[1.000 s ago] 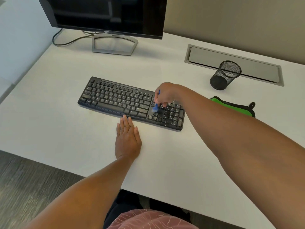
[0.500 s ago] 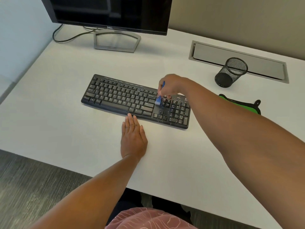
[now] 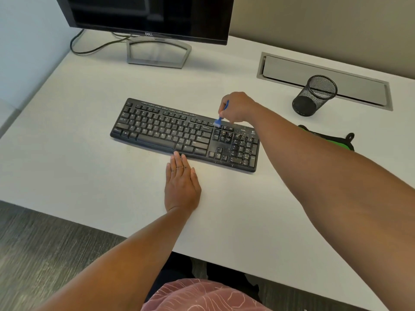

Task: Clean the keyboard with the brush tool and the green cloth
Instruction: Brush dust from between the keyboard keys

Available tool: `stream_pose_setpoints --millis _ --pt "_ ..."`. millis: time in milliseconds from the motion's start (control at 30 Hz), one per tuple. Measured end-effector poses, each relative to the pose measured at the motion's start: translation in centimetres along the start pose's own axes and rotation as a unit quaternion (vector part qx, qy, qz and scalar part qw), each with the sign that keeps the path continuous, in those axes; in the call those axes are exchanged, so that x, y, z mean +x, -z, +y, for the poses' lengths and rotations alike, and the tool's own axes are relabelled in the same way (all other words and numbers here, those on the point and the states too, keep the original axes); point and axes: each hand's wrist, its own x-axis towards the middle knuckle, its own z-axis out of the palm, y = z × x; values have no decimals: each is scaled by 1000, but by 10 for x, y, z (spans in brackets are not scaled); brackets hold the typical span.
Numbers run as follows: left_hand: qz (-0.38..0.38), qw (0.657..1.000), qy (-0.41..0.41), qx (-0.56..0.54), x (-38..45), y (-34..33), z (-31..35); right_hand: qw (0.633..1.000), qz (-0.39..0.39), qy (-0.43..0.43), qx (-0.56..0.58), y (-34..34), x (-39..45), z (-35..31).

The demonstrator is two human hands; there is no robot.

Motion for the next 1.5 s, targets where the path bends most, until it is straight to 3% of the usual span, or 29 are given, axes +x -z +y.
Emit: stream_pose_setpoints --millis 67,100,233,267,400,467,533,633,700,833,867,933,1000,1067,1200,1267,1367,1433,1500 --pt "0 1000 1 0 0 0 0 998 47 -15 -48 -4 2 3" --pt "0 1000 2 -1 0 1 1 997 32 -19 -72 -7 3 6" --pt "-2 1000 3 0 0 1 1 989 -142 -2 -52 -3 -10 12" --pt "-4 1000 4 -1 0 1 1 989 -142 -1 -41 -1 -11 13" --pt "-7 1000 6 1 0 0 1 999 20 -6 -36 -1 -2 16" --pt "-8 1000 8 2 0 0 1 998 64 -19 -17 -6 -4 15" --pt "-9 1000 9 4 0 1 1 999 24 -19 -23 -10 -4 17" --pt "-6 1000 9 5 0 1 2 991 -130 -3 -14 -9 -12 16" --pt "-8 1000 10 5 0 1 2 994 -101 -4 34 -6 -11 15" --pt "-8 1000 9 4 -1 3 2 996 76 -18 37 -6 -2 13" --pt "-9 1000 9 3 -1 3 2 998 64 -19 0 -7 -2 13" --pt "-8 1000 8 3 -2 3 3 997 -43 -6 -64 -9 -6 15" --pt "-3 1000 9 2 -1 3 3 989 -142 4 -48 -7 -15 13" --pt "-3 1000 10 3 -1 4 4 993 -116 -1 8 -5 -19 13" --pt "-4 1000 11 6 -1 4 4 998 56 -38 20 -6 -11 15" --pt "-3 1000 13 6 -1 3 4 999 20 -40 -28 -10 -14 18" --pt "-2 1000 14 11 -1 3 3 993 -114 -15 -29 -8 -23 20" --pt "-3 1000 15 13 -1 2 3 994 -106 -10 15 -2 -25 20" --pt "-1 1000 16 13 -1 2 4 999 -45 -15 15 2 -18 22"
